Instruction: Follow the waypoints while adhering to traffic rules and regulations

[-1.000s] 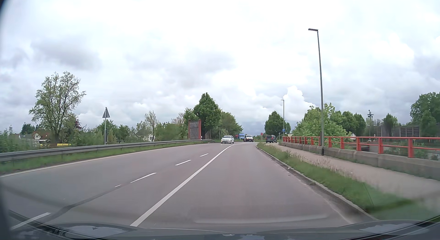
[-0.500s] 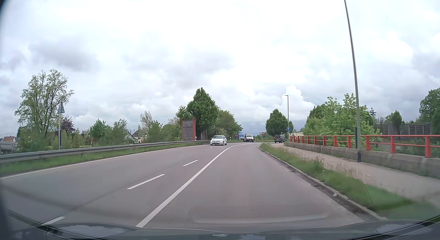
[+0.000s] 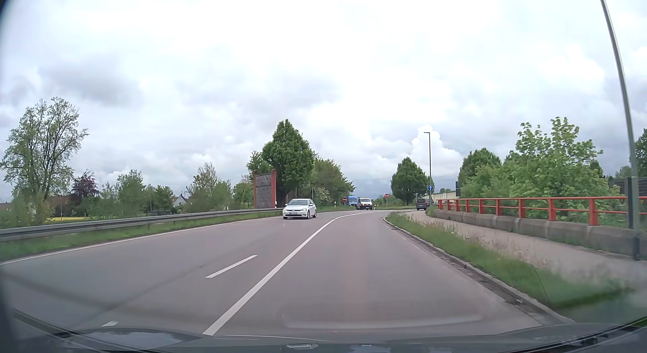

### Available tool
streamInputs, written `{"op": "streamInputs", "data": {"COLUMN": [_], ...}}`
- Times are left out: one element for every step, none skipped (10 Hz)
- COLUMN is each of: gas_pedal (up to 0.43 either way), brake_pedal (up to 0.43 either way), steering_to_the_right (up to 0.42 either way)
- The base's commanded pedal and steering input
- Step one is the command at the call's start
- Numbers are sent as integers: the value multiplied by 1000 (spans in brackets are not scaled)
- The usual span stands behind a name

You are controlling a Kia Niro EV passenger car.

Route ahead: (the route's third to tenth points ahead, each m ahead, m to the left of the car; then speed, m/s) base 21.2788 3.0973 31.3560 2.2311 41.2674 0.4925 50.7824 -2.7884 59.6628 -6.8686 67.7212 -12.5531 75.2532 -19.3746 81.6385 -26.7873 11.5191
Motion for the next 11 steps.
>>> {"op": "streamInputs", "data": {"gas_pedal": [79,79,79,98,98,98,98,98,98,98,98], "brake_pedal": [12,12,12,6,12,12,12,6,12,12,12], "steering_to_the_right": [8,8,8,8,7,8,8,8,8,8,8]}}
